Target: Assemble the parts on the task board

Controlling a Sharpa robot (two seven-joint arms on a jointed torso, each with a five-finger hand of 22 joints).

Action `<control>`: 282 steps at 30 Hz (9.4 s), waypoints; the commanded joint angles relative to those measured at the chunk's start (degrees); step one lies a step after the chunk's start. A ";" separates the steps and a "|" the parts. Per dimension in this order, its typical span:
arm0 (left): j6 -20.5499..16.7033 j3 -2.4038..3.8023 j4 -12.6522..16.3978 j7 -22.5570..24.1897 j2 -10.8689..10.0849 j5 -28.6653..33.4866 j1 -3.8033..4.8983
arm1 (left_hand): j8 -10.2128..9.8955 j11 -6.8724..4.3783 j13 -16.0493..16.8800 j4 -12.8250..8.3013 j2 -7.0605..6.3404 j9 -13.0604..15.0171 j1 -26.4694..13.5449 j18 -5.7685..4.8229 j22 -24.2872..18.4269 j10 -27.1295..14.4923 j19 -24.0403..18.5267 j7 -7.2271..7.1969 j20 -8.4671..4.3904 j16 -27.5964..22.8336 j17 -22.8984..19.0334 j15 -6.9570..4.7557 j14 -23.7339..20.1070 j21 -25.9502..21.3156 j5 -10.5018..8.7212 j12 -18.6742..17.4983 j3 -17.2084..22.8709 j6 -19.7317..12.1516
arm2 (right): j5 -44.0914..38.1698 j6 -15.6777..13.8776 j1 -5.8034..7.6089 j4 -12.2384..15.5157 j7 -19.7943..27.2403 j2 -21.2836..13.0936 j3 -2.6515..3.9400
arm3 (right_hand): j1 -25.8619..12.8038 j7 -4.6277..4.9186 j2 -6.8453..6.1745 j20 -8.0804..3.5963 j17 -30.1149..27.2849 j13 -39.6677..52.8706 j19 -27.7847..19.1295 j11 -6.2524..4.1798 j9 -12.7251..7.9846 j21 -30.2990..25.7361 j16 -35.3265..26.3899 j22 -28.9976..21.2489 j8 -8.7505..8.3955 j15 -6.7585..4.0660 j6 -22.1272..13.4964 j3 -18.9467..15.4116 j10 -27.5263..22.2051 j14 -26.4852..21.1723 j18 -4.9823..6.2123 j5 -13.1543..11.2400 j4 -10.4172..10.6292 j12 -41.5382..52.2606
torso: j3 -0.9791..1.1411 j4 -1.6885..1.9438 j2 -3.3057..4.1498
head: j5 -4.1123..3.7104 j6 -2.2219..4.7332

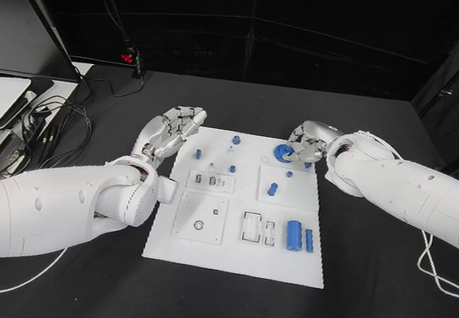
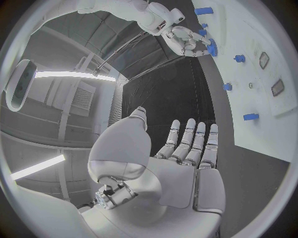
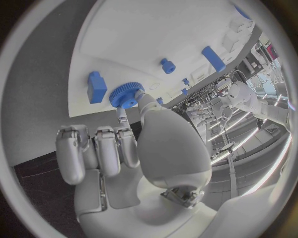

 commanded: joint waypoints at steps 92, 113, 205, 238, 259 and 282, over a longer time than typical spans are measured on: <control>0.33 0.06 0.47 15.22 -0.45 -0.38 0.14 | 0.24 0.03 -0.04 0.02 0.44 -0.11 0.51 0.89 0.08 0.28 -0.01 8.84 0.36 0.26 0.08 0.21 0.07 0.38 0.47 0.37 -0.69 0.38 | -1.32 -3.25 -0.28 -4.65 2.42 14.83 -0.03 | 3.08 -1.07 0.72 -1.83 15.09 15.08 5.97 -1.16 -2.40 0.19 0.14 15.09 -7.98 -1.72 7.32 4.40 6.06 5.96 -0.42 0.50 -2.43 0.14 | 0.00 -0.09 0.00 | 4.41 -1.24; 0.34 0.06 0.42 15.02 -0.52 -0.38 0.14 | 0.24 0.03 -0.04 0.02 0.44 -0.11 0.51 0.89 0.08 0.28 -0.01 8.84 0.36 0.26 0.08 0.21 0.07 0.38 0.47 0.37 -0.69 0.38 | -1.56 -0.67 -0.66 -5.04 1.12 15.59 -0.03 | 2.61 -0.90 0.53 -1.73 15.09 15.08 5.97 -1.00 -2.52 0.19 0.14 15.09 -8.95 -1.58 7.05 4.43 6.06 5.96 -0.42 0.28 -2.31 0.14 | 0.01 -0.15 -0.01 | 4.33 -1.49; 0.66 0.05 -0.15 14.41 -0.78 -0.37 0.14 | 0.23 0.03 -0.04 -0.01 1.00 -0.15 1.00 0.88 0.16 0.29 0.02 8.84 0.38 0.34 0.08 0.23 0.11 0.55 0.91 0.50 -0.92 0.40 | 31.95 -16.23 1.43 17.07 19.29 -5.85 -0.02 | -0.89 -4.18 -0.56 -5.23 15.09 15.08 5.97 -5.19 -1.15 0.19 0.14 15.09 -15.13 -5.13 -0.30 -0.30 6.06 5.96 -0.42 -3.97 0.93 0.14 | -0.09 -0.27 -0.12 | 2.19 -0.96; 0.74 0.03 -0.39 14.74 -1.12 -0.37 0.06 | 0.25 0.02 -0.04 -0.02 1.02 -0.14 1.10 0.89 0.25 0.32 0.13 8.84 0.39 0.37 0.08 0.22 0.14 0.65 0.98 0.54 -1.00 0.43 | 19.67 -9.25 -2.86 14.30 12.98 -17.59 -0.24 | -0.38 -3.29 -1.21 -4.27 15.09 15.08 5.97 -4.12 -1.47 0.19 0.14 15.09 -15.88 -4.15 -0.58 -1.55 6.06 5.96 -0.42 -4.59 0.64 0.14 | 0.03 0.00 -0.06 | -2.97 -0.77; 0.55 0.03 -0.32 14.86 -1.32 -0.37 0.04 | 0.26 0.02 -0.04 -0.02 1.07 -0.14 1.19 0.89 0.24 0.32 0.13 8.85 0.39 0.38 0.08 0.22 0.15 0.67 1.05 0.56 -1.06 0.45 | 15.82 -6.79 -3.60 12.02 8.97 -15.30 -0.23 | 0.04 -3.10 -1.20 -4.12 15.09 15.08 5.97 -3.75 -1.49 0.19 0.14 15.09 -15.91 -3.98 -0.49 -1.55 6.06 5.96 -0.42 -4.78 0.45 0.14 | -0.02 -0.05 -0.09 | -2.56 -1.33; 0.48 0.03 -0.21 14.79 -1.51 -0.37 0.03 | 0.26 0.02 -0.04 -0.02 1.07 -0.14 1.19 0.89 0.24 0.32 0.13 8.85 0.39 0.38 0.08 0.22 0.15 0.67 1.05 0.56 -1.06 0.45 | 13.99 -6.46 -3.62 11.43 5.49 -13.53 -0.22 | 2.51 -2.38 0.02 -3.28 15.09 15.08 5.97 -2.64 -1.27 0.19 0.14 15.09 -15.32 -3.05 1.33 -0.60 6.06 5.96 -0.42 -4.56 -0.86 0.14 | -0.01 -0.10 -0.08 | -1.95 -2.01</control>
